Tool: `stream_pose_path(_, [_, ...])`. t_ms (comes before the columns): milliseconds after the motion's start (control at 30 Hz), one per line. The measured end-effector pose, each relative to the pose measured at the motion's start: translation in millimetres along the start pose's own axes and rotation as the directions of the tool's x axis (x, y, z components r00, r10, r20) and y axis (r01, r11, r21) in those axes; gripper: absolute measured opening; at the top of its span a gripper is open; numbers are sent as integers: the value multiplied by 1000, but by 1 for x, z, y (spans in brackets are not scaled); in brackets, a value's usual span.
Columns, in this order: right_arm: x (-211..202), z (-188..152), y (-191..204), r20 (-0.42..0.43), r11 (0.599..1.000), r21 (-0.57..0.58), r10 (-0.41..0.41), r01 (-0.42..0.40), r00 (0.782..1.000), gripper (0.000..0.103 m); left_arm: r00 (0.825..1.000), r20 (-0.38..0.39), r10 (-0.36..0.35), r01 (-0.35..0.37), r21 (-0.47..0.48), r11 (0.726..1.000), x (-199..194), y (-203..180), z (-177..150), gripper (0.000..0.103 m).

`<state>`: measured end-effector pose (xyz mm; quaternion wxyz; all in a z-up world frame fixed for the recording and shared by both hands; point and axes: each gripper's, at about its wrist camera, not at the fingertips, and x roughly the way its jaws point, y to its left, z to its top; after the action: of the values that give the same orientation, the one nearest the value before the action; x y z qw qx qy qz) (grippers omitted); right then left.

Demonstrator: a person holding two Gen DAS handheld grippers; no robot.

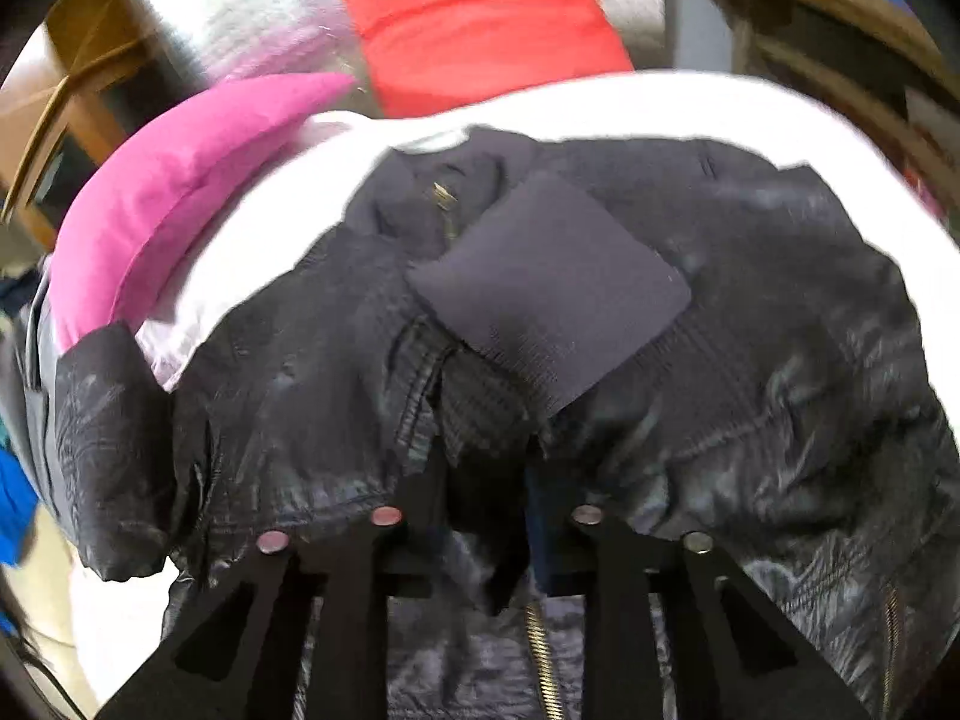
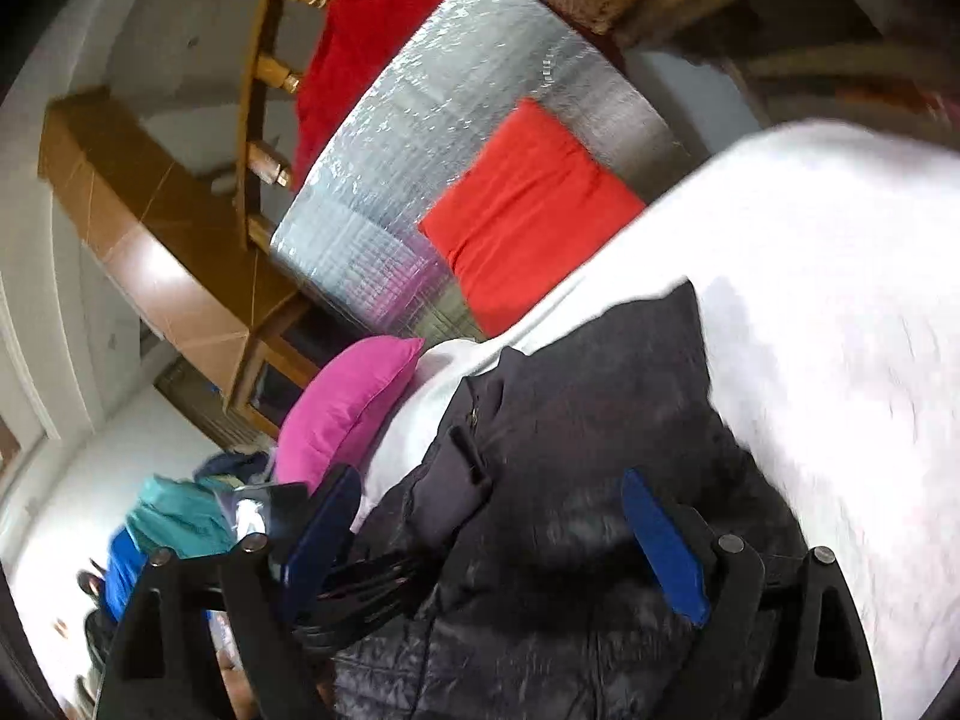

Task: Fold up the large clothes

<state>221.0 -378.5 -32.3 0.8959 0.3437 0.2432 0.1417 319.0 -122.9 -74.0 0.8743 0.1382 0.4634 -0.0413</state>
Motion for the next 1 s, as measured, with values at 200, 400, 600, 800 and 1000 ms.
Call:
stream_pose_path(200, [67, 3, -19, -188, 991, -17, -132, 131, 973, 91, 985, 132, -107, 148, -352, 924, -6, 89, -37, 16])
stream_pose_path(400, [79, -13, -33, -238, 990, 4, -135, 140, 962, 90, 952, 127, -278, 304, -496, 813, 31, 130, -72, 21])
stream_pose_path(600, [57, 2, -14, -191, 990, -44, -138, 132, 972, 90, 929, 244, -277, 369, -633, 681, 18, 166, -91, 81])
stream_pose_path(800, [46, 11, -26, -150, 979, -51, -201, 196, 968, 90, 930, 217, -296, 364, -664, 653, 31, 184, -89, 82])
stream_pose_path(1000, [67, 24, -58, -191, 958, 3, -282, 288, 940, 90, 950, 162, -269, 311, -593, 743, 37, 170, -80, 21])
